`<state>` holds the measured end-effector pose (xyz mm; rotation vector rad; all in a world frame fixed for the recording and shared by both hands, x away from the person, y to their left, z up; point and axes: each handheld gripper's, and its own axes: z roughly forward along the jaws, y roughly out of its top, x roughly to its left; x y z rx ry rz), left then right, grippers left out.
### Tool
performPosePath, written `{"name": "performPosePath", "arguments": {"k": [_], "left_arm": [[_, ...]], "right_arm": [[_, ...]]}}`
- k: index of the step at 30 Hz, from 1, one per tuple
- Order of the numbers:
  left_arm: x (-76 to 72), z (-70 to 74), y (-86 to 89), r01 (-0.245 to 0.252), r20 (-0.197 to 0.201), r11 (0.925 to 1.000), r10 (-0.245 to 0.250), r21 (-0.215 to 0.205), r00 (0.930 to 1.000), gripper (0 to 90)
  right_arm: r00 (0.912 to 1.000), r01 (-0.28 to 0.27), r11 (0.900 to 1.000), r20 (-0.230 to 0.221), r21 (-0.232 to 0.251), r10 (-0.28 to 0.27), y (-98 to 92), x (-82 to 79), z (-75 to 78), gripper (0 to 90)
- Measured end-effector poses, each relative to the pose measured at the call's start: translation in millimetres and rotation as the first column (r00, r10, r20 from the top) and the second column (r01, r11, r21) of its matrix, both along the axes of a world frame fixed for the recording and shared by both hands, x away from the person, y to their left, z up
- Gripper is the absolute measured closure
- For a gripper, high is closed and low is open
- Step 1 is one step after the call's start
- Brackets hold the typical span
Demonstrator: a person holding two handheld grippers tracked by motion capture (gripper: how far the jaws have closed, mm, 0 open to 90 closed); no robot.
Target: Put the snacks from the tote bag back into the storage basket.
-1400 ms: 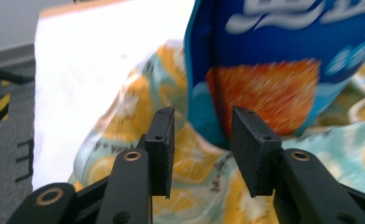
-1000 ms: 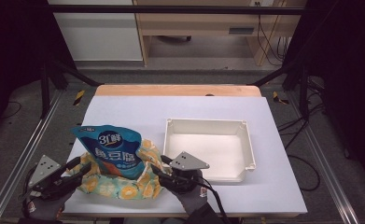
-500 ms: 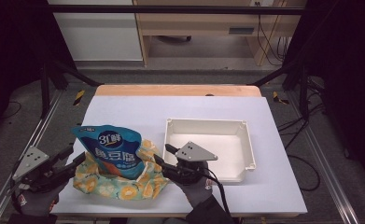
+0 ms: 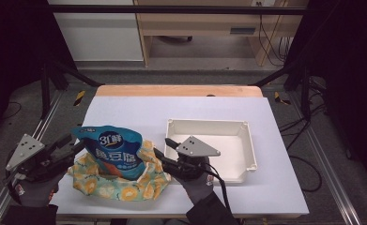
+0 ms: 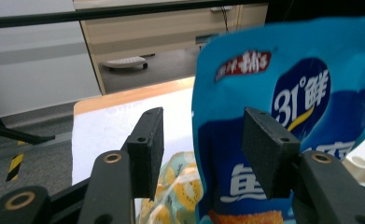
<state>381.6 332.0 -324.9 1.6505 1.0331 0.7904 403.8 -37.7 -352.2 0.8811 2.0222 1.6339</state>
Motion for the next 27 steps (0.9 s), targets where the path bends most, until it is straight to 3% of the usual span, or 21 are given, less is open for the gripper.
{"name": "performPosePath", "arguments": {"k": [14,19,27], "left_arm": [[8.7,12.1,-8.2,0.005,0.023,0.9997,-0.005,0.022,0.9997,53.8],[12.9,10.1,-6.0,0.004,0.014,1.0000,-0.004,-0.007,0.9999,60.7],[15.2,5.1,-4.3,0.017,-0.001,0.9997,-0.017,-0.018,0.9999,68.7]], "right_arm": [[0.9995,-0.026,1.000,0.020,0.009,0.026,20.7,2.7,13.7,57.1],[0.9993,-0.029,1.000,0.023,0.006,0.029,30.7,6.3,17.1,60.9],[0.9991,-0.034,0.999,0.026,-0.012,0.034,46.5,12.3,17.5,68.9]]}}
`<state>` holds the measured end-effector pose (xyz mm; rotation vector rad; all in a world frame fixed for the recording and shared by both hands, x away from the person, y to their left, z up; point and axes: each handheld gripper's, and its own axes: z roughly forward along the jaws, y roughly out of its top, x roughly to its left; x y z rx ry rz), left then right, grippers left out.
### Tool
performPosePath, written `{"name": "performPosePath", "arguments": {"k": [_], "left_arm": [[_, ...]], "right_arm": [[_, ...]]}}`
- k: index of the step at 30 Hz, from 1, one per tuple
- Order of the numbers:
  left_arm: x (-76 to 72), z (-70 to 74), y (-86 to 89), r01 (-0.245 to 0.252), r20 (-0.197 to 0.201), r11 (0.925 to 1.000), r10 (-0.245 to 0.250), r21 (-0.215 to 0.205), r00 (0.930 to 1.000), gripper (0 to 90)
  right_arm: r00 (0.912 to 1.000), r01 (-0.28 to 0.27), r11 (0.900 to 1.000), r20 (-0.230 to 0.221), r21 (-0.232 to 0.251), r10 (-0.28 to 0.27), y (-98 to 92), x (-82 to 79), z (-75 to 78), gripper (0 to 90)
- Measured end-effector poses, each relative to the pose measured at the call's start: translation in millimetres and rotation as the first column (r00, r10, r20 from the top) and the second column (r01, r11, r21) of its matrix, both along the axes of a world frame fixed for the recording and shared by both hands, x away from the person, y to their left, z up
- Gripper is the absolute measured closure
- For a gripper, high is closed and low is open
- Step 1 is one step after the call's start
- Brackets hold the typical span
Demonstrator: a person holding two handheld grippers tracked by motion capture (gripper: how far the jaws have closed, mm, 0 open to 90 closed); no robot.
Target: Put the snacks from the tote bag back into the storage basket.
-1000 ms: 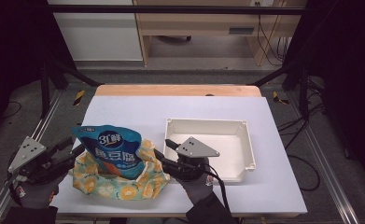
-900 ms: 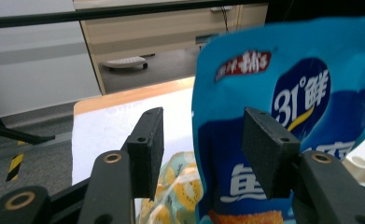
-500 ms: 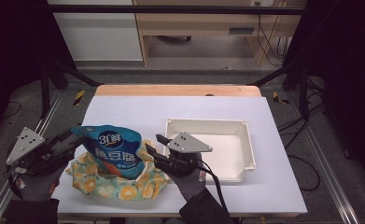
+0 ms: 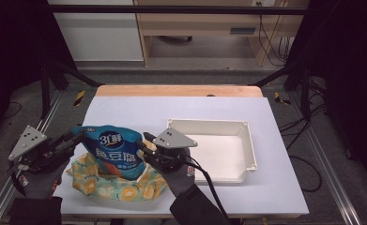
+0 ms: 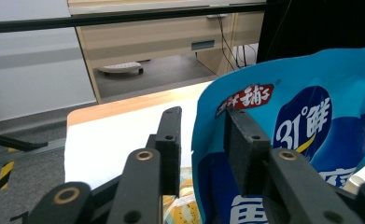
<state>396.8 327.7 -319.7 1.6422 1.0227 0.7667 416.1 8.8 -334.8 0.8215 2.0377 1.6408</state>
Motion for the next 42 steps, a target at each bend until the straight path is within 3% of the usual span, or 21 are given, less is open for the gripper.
{"name": "performPosePath", "arguments": {"k": [14,21,34,42], "left_arm": [[-0.1,-0.9,-0.5,0.015,-0.027,0.9998,-0.015,-0.009,0.9995,84.3],[-1.0,-0.5,-3.0,0.009,-0.028,0.9999,-0.009,-0.004,0.9996,89.2],[-3.2,0.9,-5.0,-0.016,-0.017,0.9998,0.016,0.007,0.9997,89.8],[-9.1,8.0,-4.1,-0.016,0.012,0.9998,0.017,-0.007,0.9998,89.8]], "right_arm": [[0.9999,0.006,0.999,0.009,-0.032,-0.005,15.0,7.1,0.9,87.9],[1.0000,0.004,0.999,0.003,-0.039,-0.004,15.2,8.3,2.0,89.5],[0.9998,0.015,0.999,0.012,-0.046,-0.014,17.4,9.0,3.8,90.0],[0.9995,0.012,0.999,0.029,-0.038,-0.011,17.6,7.2,10.2,90.0]]}}
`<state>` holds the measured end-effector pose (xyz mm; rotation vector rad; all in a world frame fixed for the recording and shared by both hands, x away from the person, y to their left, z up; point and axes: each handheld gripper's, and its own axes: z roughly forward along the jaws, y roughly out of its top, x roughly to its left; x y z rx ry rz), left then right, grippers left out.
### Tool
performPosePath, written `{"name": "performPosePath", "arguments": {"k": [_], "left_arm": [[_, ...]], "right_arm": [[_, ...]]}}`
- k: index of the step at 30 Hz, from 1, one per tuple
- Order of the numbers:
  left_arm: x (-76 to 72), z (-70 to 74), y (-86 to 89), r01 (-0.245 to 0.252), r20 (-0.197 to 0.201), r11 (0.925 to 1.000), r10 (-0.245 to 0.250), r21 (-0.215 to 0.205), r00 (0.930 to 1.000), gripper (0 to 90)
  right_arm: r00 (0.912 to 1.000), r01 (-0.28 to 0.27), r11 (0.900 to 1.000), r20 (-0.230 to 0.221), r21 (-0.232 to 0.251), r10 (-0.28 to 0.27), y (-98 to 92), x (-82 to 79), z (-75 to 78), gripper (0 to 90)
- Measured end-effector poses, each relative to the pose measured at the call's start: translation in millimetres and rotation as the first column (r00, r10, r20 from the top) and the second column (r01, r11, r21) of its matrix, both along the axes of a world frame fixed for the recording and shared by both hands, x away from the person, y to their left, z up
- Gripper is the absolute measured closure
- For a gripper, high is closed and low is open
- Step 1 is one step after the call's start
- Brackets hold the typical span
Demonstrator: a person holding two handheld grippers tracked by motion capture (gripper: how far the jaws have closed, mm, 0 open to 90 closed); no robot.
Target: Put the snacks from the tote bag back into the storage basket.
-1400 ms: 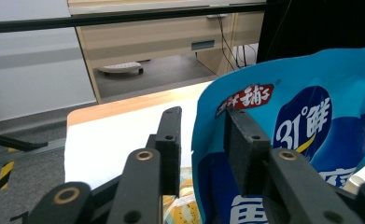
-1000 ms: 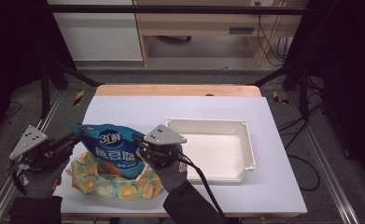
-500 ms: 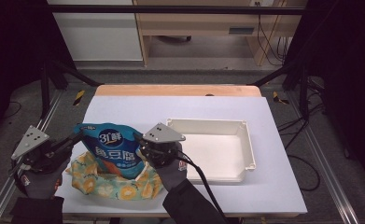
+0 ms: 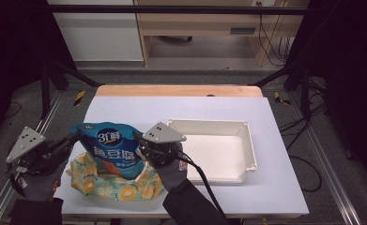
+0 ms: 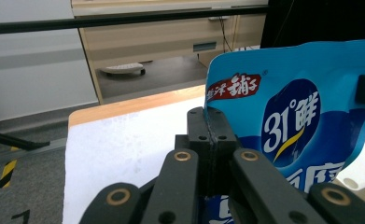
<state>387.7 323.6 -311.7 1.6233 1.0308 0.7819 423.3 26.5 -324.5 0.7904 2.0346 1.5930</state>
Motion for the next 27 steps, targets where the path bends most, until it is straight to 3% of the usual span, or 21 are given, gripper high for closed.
{"name": "performPosePath", "arguments": {"k": [27], "left_arm": [[-13.3,26.1,-0.2,0.019,0.067,0.9993,-0.017,-0.033,0.9976,89.9]], "right_arm": [[0.9989,-0.013,1.000,0.046,0.006,0.013,-3.7,-2.5,29.6,90.0]]}}
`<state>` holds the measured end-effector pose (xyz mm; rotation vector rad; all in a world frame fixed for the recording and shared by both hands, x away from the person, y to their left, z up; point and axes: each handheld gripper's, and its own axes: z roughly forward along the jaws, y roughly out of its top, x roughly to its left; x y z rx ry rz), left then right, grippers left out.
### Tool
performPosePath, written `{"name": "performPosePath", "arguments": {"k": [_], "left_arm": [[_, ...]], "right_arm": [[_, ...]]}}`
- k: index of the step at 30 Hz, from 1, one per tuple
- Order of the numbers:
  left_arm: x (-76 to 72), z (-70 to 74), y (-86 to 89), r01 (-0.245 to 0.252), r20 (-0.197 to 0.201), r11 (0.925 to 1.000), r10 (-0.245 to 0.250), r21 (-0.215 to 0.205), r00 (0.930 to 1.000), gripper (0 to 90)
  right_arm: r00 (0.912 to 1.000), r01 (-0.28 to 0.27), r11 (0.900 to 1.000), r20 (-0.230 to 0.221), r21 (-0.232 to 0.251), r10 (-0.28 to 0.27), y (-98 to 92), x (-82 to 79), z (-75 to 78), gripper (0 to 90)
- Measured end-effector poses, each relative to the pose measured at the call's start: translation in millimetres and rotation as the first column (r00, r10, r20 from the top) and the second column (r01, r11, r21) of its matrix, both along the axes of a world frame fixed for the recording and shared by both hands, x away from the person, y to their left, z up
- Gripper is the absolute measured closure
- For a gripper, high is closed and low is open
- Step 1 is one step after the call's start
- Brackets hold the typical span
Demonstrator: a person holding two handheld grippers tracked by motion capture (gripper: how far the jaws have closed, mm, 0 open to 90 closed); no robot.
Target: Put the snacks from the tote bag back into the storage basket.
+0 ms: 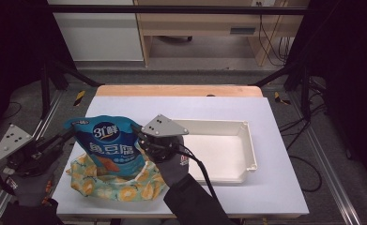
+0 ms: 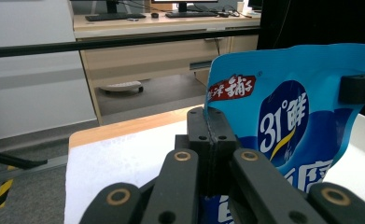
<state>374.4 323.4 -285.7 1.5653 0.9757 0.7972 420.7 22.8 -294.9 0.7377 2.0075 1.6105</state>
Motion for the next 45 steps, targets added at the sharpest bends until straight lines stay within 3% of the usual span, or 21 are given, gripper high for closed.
{"name": "performPosePath", "arguments": {"k": [21,45], "left_arm": [[-7.2,37.4,-8.6,0.006,0.050,1.0000,-0.007,0.003,0.9987,89.9],[-0.9,51.2,-47.3,0.055,0.071,0.9985,-0.055,0.003,0.9960,89.9]], "right_arm": [[0.9989,-0.010,1.000,0.046,0.007,0.009,-9.1,-5.4,39.1,90.0],[0.9974,0.037,0.999,0.061,0.022,-0.038,-51.9,-10.4,55.5,90.0]]}}
